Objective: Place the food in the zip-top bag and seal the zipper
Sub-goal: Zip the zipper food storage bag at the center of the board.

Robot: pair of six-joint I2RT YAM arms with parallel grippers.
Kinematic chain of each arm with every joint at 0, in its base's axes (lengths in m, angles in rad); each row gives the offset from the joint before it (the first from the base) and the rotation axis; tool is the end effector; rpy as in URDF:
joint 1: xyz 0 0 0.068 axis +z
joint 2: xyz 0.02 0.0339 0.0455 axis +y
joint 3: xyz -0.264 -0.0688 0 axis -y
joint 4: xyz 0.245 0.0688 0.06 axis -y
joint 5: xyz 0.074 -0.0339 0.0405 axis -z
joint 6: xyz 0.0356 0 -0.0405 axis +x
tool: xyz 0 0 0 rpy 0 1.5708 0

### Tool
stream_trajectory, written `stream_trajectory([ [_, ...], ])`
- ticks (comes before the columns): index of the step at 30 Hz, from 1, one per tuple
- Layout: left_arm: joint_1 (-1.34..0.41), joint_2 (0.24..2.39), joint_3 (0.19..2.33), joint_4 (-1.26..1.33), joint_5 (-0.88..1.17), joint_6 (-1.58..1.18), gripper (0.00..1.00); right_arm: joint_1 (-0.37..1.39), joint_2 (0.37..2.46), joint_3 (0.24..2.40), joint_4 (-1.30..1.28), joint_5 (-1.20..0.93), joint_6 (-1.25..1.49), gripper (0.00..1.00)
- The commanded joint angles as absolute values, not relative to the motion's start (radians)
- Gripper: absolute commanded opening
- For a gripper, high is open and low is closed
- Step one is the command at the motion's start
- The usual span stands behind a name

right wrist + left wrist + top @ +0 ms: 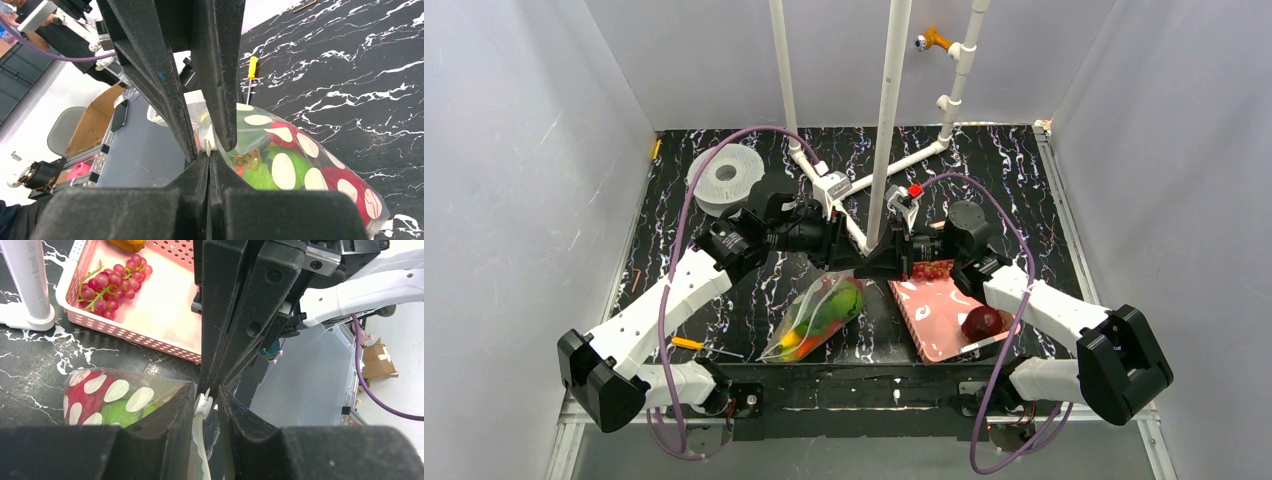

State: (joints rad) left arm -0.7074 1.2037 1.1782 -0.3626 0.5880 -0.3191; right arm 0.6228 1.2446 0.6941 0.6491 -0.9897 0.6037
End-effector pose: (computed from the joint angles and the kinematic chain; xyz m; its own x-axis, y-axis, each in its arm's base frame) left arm 0.1906 -0.1889 0.3744 -0.5652 0.1398 -0.8130 0.7937 0.3608 -0.4897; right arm 0.2009 0.1809 0.2958 -0.4995 0.0249 -0.8660 -0.8652 -0.0650 0.4972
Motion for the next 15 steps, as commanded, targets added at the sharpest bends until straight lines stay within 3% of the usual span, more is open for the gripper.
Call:
stream_trajectory([
  [1, -0.707, 1.196, 1.165, -0.324, 0.663, -0.339, 0.22, 0.627, 1.236, 0.742, 0.676, -0.970, 0.607, 0.01],
  [6, -0.706, 1.163, 1.134, -0.321, 0.668, -0.345, 0.25, 0.627, 1.232, 0.737, 0.673, -0.963, 0.604, 0.01],
  [10, -0.707, 1.148, 1.118, -0.322, 0.667, -0.345, 0.34, 0.627, 1.235, 0.739, 0.674, -0.966, 0.605, 0.01],
  [15, -0.707, 1.146, 1.119, -0.324, 0.654, -0.346, 0.19, 0.627, 1.229, 0.735, 0.673, -0.963, 0.605, 0.01],
])
